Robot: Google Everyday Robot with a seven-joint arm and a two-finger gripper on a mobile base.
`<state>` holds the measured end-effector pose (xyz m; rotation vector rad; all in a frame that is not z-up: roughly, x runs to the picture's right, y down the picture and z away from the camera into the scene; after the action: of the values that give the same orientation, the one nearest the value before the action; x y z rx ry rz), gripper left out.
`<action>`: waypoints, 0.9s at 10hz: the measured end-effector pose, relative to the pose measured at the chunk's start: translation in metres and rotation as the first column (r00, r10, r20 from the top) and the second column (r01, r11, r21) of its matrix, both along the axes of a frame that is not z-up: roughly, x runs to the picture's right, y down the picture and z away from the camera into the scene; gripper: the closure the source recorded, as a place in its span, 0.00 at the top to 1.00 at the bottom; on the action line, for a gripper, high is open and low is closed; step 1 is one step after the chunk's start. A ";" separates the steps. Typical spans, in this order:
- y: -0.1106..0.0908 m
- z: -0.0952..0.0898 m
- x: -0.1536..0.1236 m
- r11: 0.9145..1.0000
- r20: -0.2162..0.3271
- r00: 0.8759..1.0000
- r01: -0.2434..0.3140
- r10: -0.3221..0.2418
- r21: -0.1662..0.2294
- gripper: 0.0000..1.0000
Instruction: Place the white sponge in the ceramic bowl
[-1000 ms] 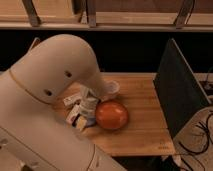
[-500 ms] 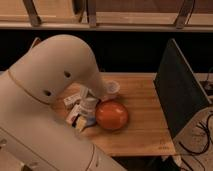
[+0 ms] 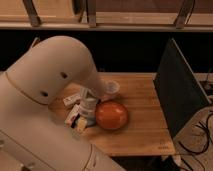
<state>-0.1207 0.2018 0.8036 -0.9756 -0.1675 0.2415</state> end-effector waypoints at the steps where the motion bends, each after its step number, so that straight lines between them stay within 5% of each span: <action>1: 0.004 0.001 0.003 1.000 -0.002 1.000 0.020 -0.020 -0.005 0.63; 9: 0.004 0.001 0.003 1.000 -0.002 1.000 0.022 -0.022 -0.005 0.63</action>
<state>-0.1173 0.2056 0.8045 -0.9819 -0.1540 0.2229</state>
